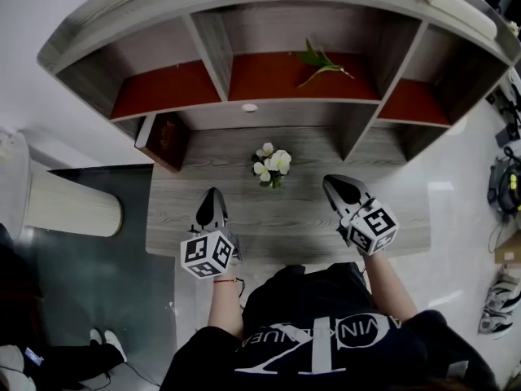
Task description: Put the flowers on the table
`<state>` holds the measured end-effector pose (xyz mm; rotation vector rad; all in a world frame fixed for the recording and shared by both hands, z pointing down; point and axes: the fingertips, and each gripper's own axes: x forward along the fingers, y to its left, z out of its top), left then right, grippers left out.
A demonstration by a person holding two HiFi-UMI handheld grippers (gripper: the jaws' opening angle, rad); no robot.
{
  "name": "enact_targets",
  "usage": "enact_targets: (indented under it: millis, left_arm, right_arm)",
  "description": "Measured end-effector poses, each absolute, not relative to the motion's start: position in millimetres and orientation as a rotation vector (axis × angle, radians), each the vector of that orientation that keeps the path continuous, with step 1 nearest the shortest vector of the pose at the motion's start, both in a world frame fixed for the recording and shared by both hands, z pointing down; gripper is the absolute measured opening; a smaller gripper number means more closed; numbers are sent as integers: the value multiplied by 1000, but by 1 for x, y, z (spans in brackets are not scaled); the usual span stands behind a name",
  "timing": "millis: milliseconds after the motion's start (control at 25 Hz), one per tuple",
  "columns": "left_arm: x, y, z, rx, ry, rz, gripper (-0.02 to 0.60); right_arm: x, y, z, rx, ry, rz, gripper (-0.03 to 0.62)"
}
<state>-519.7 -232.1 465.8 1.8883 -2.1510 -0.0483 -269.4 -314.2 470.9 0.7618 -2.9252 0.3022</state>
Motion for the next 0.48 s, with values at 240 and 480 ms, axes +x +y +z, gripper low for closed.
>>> enact_targets:
  millis: [240, 480]
  left_arm:
    - [-526, -223, 440, 1906, -2234, -50, 4]
    - [-527, -220, 418, 1933, -2287, -47, 4]
  right_arm:
    - [-269, -317, 454, 777, -2955, 219, 9]
    - [-266, -321, 433, 810, -3005, 175, 9]
